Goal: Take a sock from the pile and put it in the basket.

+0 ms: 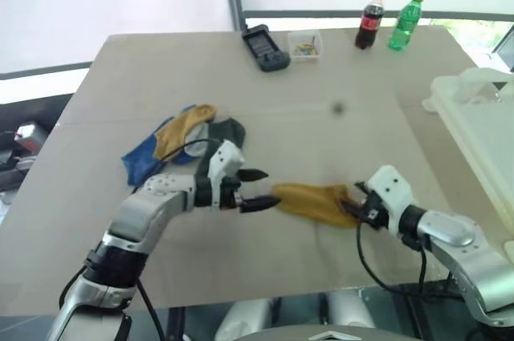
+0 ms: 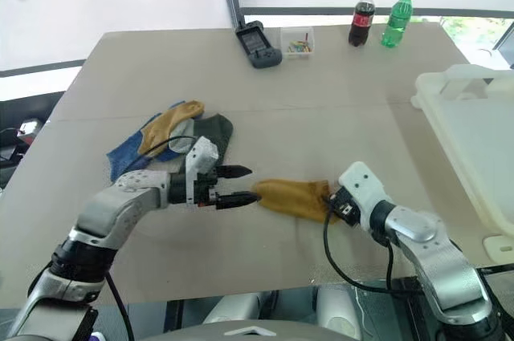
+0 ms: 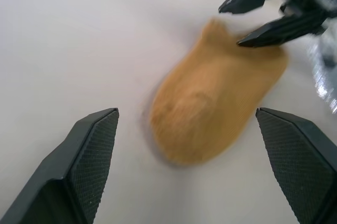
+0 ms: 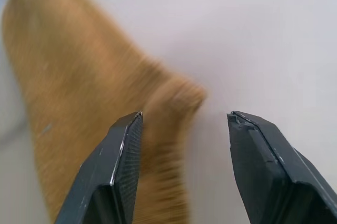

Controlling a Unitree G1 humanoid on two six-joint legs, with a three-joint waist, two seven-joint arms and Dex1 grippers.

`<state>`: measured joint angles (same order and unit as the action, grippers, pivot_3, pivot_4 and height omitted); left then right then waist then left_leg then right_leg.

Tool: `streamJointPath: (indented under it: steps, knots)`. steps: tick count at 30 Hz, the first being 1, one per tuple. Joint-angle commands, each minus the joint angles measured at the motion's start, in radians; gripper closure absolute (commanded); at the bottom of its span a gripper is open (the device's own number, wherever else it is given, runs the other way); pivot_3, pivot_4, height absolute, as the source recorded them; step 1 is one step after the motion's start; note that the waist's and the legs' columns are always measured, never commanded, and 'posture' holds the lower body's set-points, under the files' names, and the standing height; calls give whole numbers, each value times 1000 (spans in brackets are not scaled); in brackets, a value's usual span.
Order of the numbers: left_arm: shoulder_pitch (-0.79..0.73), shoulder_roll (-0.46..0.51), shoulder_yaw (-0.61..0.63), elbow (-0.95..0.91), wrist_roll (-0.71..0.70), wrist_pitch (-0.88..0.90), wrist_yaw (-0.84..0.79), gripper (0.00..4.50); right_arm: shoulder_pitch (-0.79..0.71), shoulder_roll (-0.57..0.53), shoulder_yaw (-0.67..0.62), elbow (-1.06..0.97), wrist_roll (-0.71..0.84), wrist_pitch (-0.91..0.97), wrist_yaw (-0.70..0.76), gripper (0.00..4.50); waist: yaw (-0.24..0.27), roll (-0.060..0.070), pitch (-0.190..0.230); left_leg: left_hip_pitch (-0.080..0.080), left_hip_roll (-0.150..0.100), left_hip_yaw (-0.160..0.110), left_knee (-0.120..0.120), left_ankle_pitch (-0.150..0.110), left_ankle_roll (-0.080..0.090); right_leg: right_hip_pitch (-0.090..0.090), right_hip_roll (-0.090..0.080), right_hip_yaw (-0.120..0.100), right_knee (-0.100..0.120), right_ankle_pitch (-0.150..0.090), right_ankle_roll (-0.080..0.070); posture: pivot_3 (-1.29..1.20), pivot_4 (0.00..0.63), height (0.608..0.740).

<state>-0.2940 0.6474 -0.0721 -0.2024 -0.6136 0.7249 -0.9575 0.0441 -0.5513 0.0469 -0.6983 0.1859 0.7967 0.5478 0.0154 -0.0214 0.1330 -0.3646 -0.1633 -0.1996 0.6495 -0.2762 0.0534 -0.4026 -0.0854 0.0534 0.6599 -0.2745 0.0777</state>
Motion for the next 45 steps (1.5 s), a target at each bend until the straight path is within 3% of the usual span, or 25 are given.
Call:
streamJointPath:
  steps: [1, 4, 7, 11, 15, 17, 26, 41, 45]
  knots:
    - [15, -37, 117, -55, -98, 79, 85, 24, 55, -36, 34, 34, -47, -131, 8, 1831, 2, 0, 0, 0, 0, 0, 0, 0, 0, 0, 0, 0, 0, 0, 0, 0, 150, 740]
    - [40, -70, 178, -71, -113, 107, 181, 24, 69, -60, 47, 113, -91, -283, 19, 1831, 1, 0, 0, 0, 0, 1, 0, 0, 0, 0, 0, 0, -1, 0, 0, 0, 150, 740]
    - [64, -138, 304, -88, -195, 159, 324, 24, 1, -10, -37, 88, 68, -313, 85, 1831, -4, 0, 1, 1, 0, 2, 0, 0, 0, 0, 0, 2, 0, 0, 0, 0, 150, 740]
    - [91, -267, 464, -106, -284, 158, 540, 24, -87, 8, -51, 81, 179, -298, 145, 1831, 0, 0, 1, 1, 1, 1, 1, 0, 0, 1, 1, 1, 0, 0, 0, 0, 150, 740]
    - [112, -367, 564, -157, -275, 96, 750, 0, -189, 44, 12, 121, 172, -322, 145, 88, 0, -1, 2, 1, 1, 2, 1, 0, 0, 1, 1, 0, -1, 0, 0, 0, 150, 740]
    - [104, -382, 605, -160, -221, 49, 859, 0, -231, 62, 51, 149, 165, -335, 157, 27, 0, -2, 2, 1, 1, 2, 1, 0, 0, 1, 1, 0, -1, 0, 0, 0, 150, 740]
    - [230, -335, 526, -253, 132, -74, 1068, 0, -362, 132, 155, 325, 83, -446, 171, 27, 1, -2, 2, 1, 0, 3, 1, 0, 0, 1, 0, 2, -2, 0, 0, 0, 150, 740]
    - [81, -338, 457, 25, 256, -150, 1019, 0, -367, 139, 163, 356, 47, -472, 174, 27, -3, -2, 2, 0, 0, 2, 1, 0, 0, 0, 0, 0, -1, 0, 0, 0, 150, 740]
    - [36, -344, 454, 108, 264, -149, 1008, 1649, -356, 138, 165, 345, 43, -468, 168, 0, -1, -2, 2, 0, 0, 1, 1, 0, 0, 0, 1, 0, 0, 0, 0, 0, 150, 740]
